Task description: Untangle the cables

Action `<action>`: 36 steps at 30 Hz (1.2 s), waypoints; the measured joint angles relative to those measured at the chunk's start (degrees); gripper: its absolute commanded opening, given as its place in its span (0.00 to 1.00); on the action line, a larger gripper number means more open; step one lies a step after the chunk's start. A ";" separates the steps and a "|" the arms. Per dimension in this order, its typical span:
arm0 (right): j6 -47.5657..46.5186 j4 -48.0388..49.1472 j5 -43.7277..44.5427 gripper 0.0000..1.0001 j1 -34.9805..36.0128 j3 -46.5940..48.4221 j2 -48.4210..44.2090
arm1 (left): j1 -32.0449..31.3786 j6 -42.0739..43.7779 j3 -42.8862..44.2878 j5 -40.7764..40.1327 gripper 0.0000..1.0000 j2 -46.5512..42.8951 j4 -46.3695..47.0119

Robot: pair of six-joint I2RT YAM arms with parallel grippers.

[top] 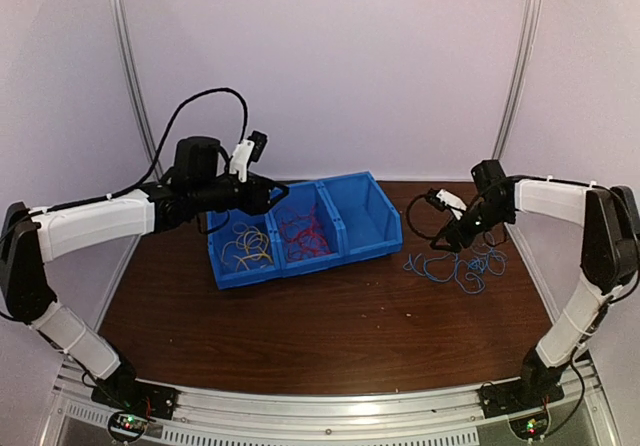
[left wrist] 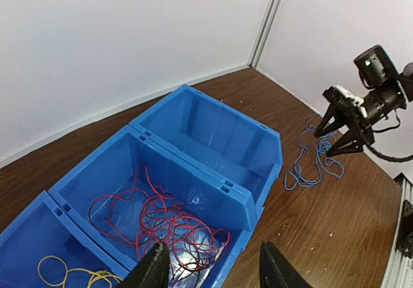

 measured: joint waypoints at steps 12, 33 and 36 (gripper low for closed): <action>-6.29 -3.61 1.11 0.55 0.44 5.18 11.69 | -0.02 -0.57 -0.09 0.59 0.49 -3.76 2.95; -9.79 -5.81 -6.19 0.00 2.60 8.57 17.90 | -0.11 -0.55 -0.17 0.24 0.49 -3.78 2.97; -10.05 -9.22 -7.45 0.00 3.19 8.37 12.85 | -0.13 -0.55 -0.31 0.55 0.49 -3.72 3.23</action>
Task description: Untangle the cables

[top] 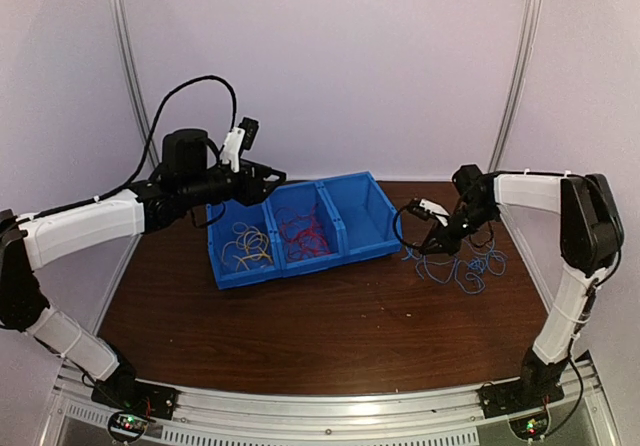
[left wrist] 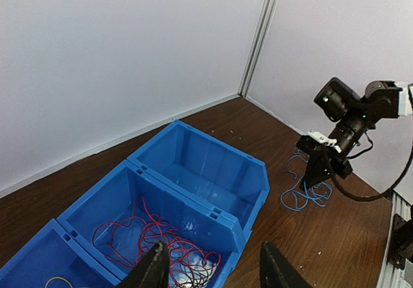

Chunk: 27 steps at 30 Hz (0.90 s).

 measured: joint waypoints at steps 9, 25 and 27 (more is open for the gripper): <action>2.03 -5.57 -3.30 0.00 8.81 5.29 -21.86 | -3.28 1.53 -2.43 5.03 0.49 2.16 4.17; 13.77 -2.32 -8.63 0.00 13.49 17.75 -21.20 | -18.14 1.09 -8.57 6.64 0.49 5.90 21.64; 16.20 0.24 -8.11 0.00 13.49 19.69 -20.41 | -18.12 -0.70 -9.77 6.10 0.49 7.19 23.41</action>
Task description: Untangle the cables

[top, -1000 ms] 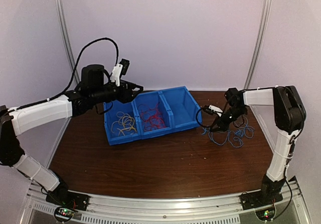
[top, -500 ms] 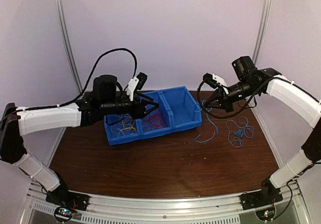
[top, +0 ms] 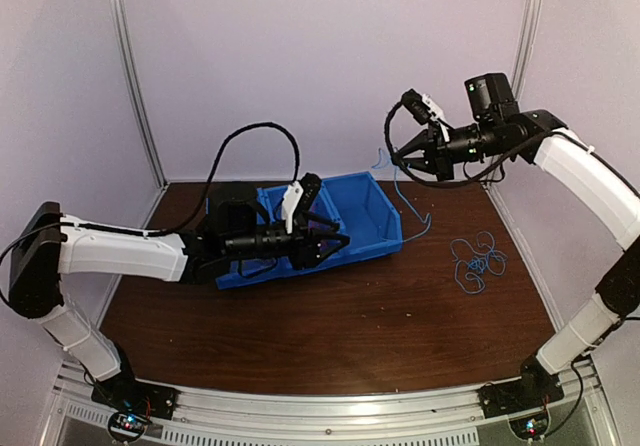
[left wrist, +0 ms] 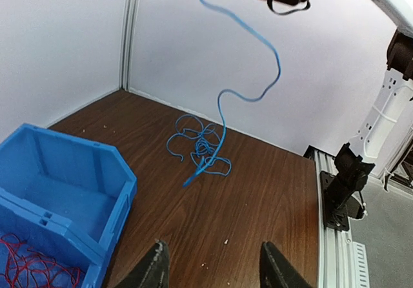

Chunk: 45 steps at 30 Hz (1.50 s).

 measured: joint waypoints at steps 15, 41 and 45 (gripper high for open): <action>12.83 16.85 13.27 0.00 0.00 6.43 14.27 | -0.02 3.08 11.47 -15.54 0.53 -1.51 -24.68; 28.26 23.12 37.64 0.36 2.89 15.93 38.60 | 13.38 3.37 2.45 -29.22 0.53 -13.33 -20.13; 27.19 20.90 37.66 0.41 2.89 15.96 38.40 | 13.38 3.39 2.45 -29.14 0.53 -12.72 -20.20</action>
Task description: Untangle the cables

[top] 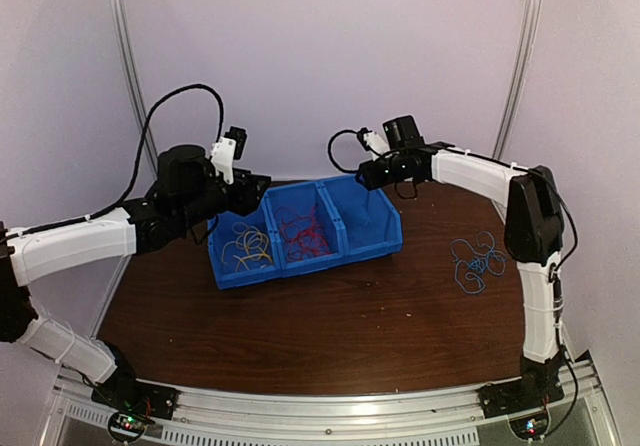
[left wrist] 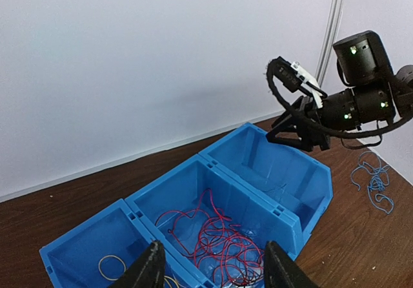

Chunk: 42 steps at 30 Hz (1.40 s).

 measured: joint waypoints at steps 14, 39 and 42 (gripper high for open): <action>-14.36 -7.30 -3.28 0.53 -17.03 -21.75 -24.44 | 0.00 -0.02 0.02 2.47 0.53 0.09 0.00; -38.58 -23.41 -3.43 0.00 -26.84 -27.87 -10.91 | 0.00 0.44 0.11 5.66 0.53 2.47 -1.46; -38.95 -25.44 -5.70 0.00 -25.62 -28.13 -12.85 | 0.00 0.55 0.11 6.34 0.53 2.64 -1.44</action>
